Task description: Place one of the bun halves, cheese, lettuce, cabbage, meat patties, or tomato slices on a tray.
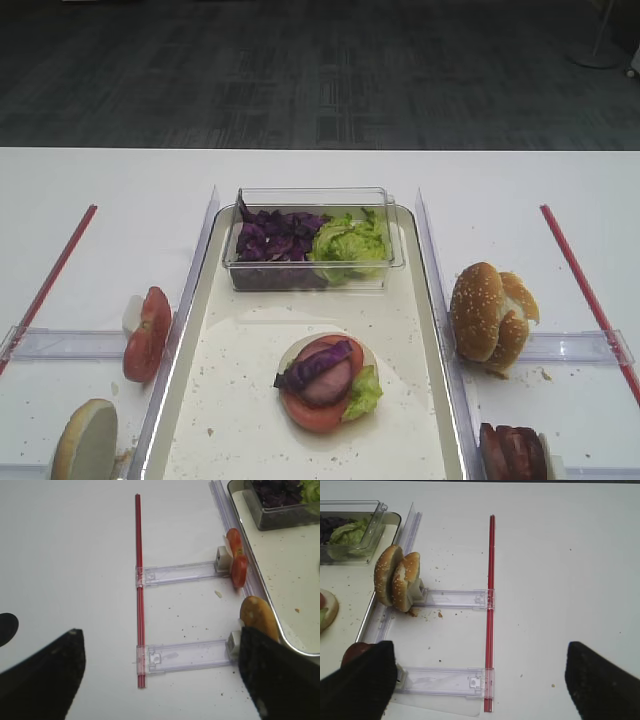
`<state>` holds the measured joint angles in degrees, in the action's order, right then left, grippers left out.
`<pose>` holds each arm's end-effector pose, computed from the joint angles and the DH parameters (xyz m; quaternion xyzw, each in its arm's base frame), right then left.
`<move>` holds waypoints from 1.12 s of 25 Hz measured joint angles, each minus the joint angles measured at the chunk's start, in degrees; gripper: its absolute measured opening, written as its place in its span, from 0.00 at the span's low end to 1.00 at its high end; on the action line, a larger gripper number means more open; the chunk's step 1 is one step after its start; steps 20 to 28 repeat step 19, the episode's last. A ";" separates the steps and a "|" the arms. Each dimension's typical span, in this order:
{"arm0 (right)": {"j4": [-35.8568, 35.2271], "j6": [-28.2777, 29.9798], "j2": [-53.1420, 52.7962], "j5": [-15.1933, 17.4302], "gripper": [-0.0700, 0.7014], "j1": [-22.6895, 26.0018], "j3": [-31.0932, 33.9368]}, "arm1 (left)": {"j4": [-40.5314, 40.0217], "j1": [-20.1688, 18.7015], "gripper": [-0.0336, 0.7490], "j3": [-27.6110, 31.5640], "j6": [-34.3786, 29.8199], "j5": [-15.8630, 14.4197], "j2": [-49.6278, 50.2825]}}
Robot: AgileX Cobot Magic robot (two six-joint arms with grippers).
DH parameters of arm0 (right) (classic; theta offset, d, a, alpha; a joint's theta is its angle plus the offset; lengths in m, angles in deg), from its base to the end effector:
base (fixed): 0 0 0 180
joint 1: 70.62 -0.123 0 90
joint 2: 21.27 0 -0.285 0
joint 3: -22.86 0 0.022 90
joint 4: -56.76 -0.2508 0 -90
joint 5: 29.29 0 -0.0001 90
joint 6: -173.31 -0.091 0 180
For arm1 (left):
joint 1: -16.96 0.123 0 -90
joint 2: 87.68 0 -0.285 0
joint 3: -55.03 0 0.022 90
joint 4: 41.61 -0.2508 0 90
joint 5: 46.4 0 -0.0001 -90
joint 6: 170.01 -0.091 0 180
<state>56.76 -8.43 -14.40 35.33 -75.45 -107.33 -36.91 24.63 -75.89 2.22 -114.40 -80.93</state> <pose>-0.0077 -0.0007 0.2659 -0.0235 0.8713 0.0281 0.4893 -0.0115 -0.0085 0.2651 0.0051 0.8815 0.0228 0.4716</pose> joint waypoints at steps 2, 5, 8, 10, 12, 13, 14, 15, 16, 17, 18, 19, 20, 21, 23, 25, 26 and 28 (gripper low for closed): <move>0.00 0.00 0.00 0.00 0.99 0.00 0.00 | 0.00 0.00 0.77 0.00 0.00 0.00 0.00; 0.00 0.00 0.00 0.00 0.99 0.00 0.00 | 0.00 0.00 0.77 0.00 0.00 0.00 0.00; 0.00 0.00 0.00 0.00 0.99 0.00 0.00 | 0.00 0.00 0.77 0.00 0.00 0.00 0.00; 0.00 0.00 0.00 0.00 0.99 0.00 0.00 | 0.00 0.00 0.77 0.00 0.00 0.00 0.00; 0.00 0.00 0.00 0.00 0.99 0.00 0.00 | 0.00 0.00 0.77 0.00 0.00 0.00 0.00; 0.00 0.00 0.00 0.00 0.99 0.00 0.00 | 0.00 0.00 0.77 0.00 0.00 0.00 0.00; 0.00 0.00 0.00 0.00 0.99 0.00 0.00 | 0.00 0.00 0.77 0.00 0.00 0.00 0.00; 0.00 0.00 0.00 0.00 0.99 0.00 0.00 | 0.00 0.00 0.77 0.00 0.00 0.00 0.00; 0.00 0.00 0.00 0.00 0.99 0.00 0.00 | 0.00 0.00 0.77 0.00 0.00 0.00 0.00; 0.00 0.00 0.00 0.00 0.99 0.00 0.00 | 0.00 0.00 0.77 0.00 0.00 0.00 0.00; 0.00 0.00 0.00 0.00 0.99 0.00 0.00 | 0.00 0.00 0.77 0.00 0.00 0.00 0.00; 0.00 0.00 0.00 0.00 0.99 0.00 0.00 | 0.00 0.00 0.77 0.00 0.00 0.00 0.00; 0.00 0.00 0.00 0.00 0.99 0.00 0.00 | 0.00 0.00 0.77 0.00 0.00 0.00 0.00; 0.00 0.00 0.00 0.00 0.99 0.00 0.00 | 0.00 0.00 0.77 0.00 0.00 0.00 0.00; 0.00 0.00 0.00 0.00 0.99 0.00 0.00 | 0.00 0.00 0.77 0.00 0.00 0.00 0.00; 0.00 0.00 0.00 0.00 0.99 0.00 0.00 | 0.00 0.00 0.77 0.00 0.00 0.00 0.00; 0.00 0.00 0.00 0.00 0.99 0.00 0.00 | 0.00 0.00 0.77 0.00 0.00 0.00 0.00; 0.00 0.00 0.00 0.00 0.99 0.00 0.00 | 0.00 0.00 0.77 0.00 0.00 0.00 0.00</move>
